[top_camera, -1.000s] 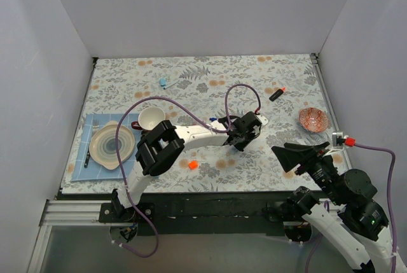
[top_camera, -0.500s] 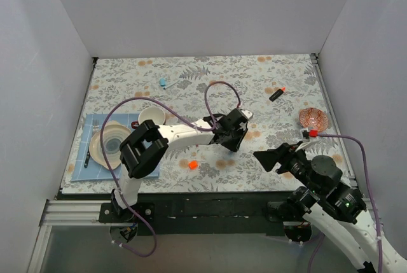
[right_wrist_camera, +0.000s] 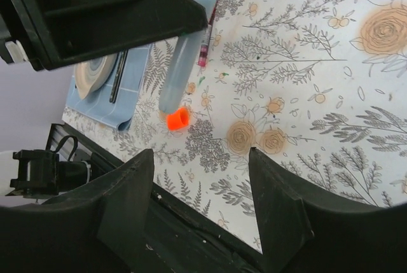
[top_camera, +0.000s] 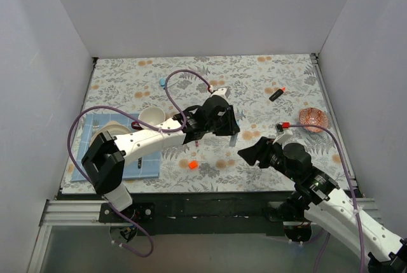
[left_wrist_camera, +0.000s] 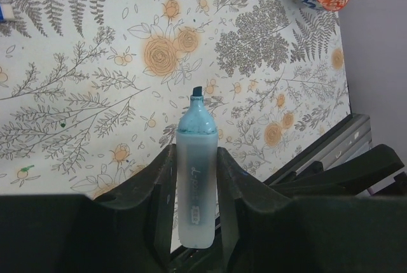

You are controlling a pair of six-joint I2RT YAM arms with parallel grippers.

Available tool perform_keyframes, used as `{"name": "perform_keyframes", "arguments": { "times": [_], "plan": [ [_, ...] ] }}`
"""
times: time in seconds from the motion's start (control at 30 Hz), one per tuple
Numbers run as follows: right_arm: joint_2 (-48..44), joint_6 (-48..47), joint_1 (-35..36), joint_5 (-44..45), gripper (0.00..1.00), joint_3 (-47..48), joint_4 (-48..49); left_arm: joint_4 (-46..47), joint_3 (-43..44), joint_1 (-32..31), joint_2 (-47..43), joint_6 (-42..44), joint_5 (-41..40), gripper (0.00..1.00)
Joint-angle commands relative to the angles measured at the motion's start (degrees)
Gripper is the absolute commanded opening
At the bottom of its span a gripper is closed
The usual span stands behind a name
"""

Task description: Insert the pens into the pen caps

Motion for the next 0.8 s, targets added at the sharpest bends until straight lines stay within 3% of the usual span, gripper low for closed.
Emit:
{"name": "perform_keyframes", "arguments": {
  "times": [0.0,0.33,0.5,0.57,0.77],
  "plan": [
    [4.98,1.66,-0.12,-1.77,0.67,1.86,12.65,1.83,-2.13,-0.21,-3.55,-6.04,-2.84,0.00],
    [14.29,1.66,-0.12,3.67,0.65,4.33,16.96,4.81,-3.88,-0.21,-4.61,-8.68,-2.23,0.00],
    [17.11,0.96,-0.03,6.40,0.59,5.12,18.63,6.14,-5.38,-0.21,-5.31,-10.88,-1.96,0.00],
    [17.73,0.69,-0.12,6.40,0.52,5.04,19.42,7.19,-5.99,-0.21,-6.10,-11.67,-1.70,0.00],
    [20.98,1.66,-0.03,3.51,0.53,5.56,21.27,9.56,-7.31,-0.39,-7.07,-12.11,-0.29,0.00]
  ]
}}
